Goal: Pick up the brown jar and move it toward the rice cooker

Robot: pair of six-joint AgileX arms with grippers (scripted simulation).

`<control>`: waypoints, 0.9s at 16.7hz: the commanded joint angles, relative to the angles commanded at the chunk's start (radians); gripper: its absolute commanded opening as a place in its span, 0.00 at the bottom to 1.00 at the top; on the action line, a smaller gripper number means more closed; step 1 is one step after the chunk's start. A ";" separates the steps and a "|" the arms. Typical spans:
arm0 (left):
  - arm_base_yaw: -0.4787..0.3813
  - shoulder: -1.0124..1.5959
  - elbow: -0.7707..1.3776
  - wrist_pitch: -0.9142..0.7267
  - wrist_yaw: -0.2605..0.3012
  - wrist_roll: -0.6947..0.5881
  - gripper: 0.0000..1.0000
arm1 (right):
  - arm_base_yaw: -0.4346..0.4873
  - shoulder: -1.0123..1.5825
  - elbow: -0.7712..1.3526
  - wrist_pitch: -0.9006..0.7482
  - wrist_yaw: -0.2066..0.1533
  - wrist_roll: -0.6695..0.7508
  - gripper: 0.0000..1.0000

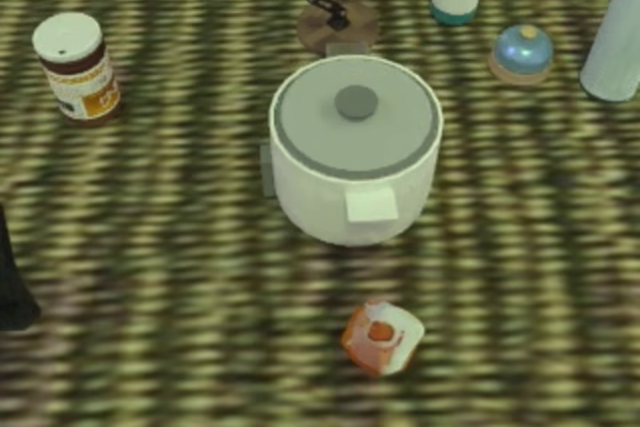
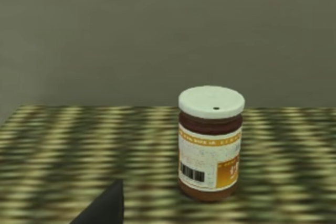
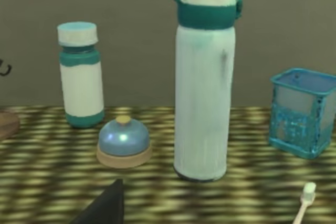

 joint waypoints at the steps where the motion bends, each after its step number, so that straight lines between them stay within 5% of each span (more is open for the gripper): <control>1: 0.000 0.000 0.000 0.000 0.000 0.000 1.00 | 0.000 0.000 0.000 0.000 0.000 0.000 1.00; 7: 0.013 0.124 0.140 -0.075 -0.001 0.038 1.00 | 0.000 0.000 0.000 0.000 0.000 0.000 1.00; 15: 0.027 0.696 0.754 -0.423 0.032 0.205 1.00 | 0.000 0.000 0.000 0.000 0.000 0.000 1.00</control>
